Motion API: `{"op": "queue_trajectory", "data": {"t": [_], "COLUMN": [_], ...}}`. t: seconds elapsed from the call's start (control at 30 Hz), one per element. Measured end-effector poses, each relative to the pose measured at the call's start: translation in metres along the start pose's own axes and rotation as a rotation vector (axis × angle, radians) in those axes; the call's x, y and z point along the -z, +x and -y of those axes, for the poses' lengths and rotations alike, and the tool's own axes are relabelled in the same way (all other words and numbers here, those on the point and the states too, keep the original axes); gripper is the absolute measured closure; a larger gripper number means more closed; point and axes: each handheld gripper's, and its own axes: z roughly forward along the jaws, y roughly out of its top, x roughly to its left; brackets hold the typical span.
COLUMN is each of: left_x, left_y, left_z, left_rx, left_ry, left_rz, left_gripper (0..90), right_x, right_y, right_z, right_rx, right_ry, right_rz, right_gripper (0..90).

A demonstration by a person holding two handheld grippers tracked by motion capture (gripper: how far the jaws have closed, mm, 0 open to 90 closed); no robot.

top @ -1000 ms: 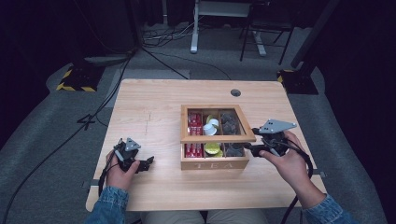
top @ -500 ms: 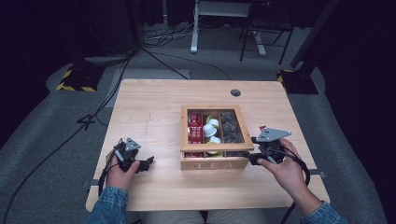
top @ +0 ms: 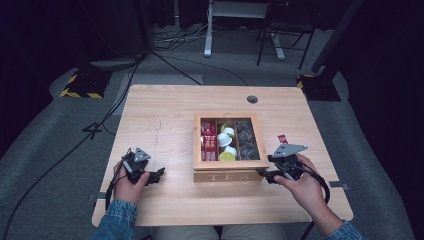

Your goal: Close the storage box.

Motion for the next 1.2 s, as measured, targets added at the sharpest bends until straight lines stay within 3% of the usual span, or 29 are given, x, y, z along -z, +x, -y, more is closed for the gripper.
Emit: {"op": "queue_trajectory", "data": {"t": [0.43,0.57,0.8,1.0,1.2], "left_x": [0.0,-0.001,-0.001,0.0,0.002], "left_y": [0.0,0.0,0.0,0.001,0.003], "left_z": [-0.001,-0.001,-0.001,0.0,0.001], "left_rx": [0.005,0.002,0.005,-0.002,-0.004], "left_ry": [0.005,0.004,0.004,0.003,0.005], "left_rz": [-0.002,-0.004,-0.002,-0.001,0.005], "left_gripper": [13.4,13.3,13.3,13.3,13.2], "right_x": [-0.006,-0.005,0.014,0.034,0.049], "right_y": [0.001,0.0,0.002,-0.017,-0.043], "right_z": [0.009,0.01,-0.002,-0.013,-0.015], "right_rx": [-0.03,-0.049,-0.062,-0.067,-0.112], "right_ry": [0.018,-0.006,-0.094,-0.142,-0.178], "right_rz": [-0.026,-0.035,-0.057,-0.034,0.008], "right_gripper": [37.7,34.4,29.9,29.3,29.3]}}
